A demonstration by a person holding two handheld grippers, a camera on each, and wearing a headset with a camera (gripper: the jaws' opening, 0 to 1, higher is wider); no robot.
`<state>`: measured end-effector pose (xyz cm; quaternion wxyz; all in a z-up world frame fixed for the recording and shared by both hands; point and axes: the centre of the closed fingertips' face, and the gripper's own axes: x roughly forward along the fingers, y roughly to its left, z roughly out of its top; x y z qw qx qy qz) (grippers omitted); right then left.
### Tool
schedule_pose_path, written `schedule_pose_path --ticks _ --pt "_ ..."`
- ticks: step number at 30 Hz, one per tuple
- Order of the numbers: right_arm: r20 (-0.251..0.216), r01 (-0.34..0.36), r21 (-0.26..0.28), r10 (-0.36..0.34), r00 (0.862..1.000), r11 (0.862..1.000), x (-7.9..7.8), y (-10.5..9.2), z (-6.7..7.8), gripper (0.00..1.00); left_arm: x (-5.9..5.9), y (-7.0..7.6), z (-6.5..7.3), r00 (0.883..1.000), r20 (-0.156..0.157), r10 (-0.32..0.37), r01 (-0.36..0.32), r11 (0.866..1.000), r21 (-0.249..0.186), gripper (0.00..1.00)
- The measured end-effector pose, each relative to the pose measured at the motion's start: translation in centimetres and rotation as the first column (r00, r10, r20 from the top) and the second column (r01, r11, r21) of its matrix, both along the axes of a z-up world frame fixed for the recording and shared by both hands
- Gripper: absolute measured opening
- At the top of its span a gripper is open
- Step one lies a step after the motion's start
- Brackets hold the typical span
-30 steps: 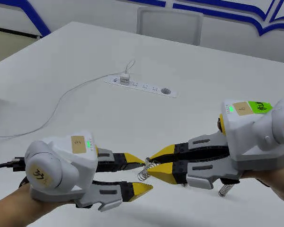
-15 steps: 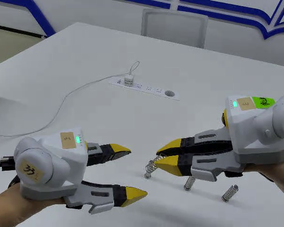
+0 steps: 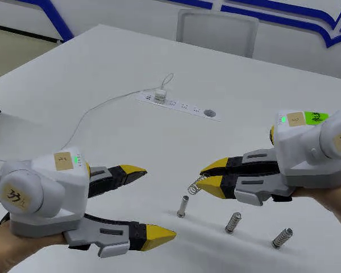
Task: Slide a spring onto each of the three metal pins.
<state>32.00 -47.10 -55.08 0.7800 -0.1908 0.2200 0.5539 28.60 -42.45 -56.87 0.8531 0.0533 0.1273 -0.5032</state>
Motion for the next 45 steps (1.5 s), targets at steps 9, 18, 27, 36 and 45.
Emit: schedule_pose_path --ticks 9,18,27,36,45 --pt "-0.032 0.035 -0.051 -0.036 0.999 0.998 1.8 -0.1 -2.1 0.10 0.6 0.9 -0.5 0.998 -0.006 0.057 -0.056 0.998 0.029 0.94" --pt "-0.076 0.068 -0.106 -0.076 0.994 0.992 2.9 0.3 -4.3 0.10 0.8 1.8 -1.2 0.996 -0.013 0.089 -0.088 0.995 0.045 1.00" --pt "-0.123 0.068 -0.141 -0.086 0.989 0.988 2.8 0.6 -5.4 0.10 0.8 1.8 -1.5 0.995 -0.028 0.101 -0.100 0.994 0.036 1.00" --pt "-0.123 0.047 -0.218 -0.075 0.990 0.975 2.5 0.8 -6.7 0.11 0.8 1.8 -1.8 0.994 -0.039 0.101 -0.100 0.994 0.035 1.00" --pt "-0.118 0.012 -0.280 -0.046 0.992 0.960 2.5 1.1 -8.6 0.11 0.9 1.8 -2.0 0.994 -0.043 0.105 -0.104 0.994 0.036 1.00"
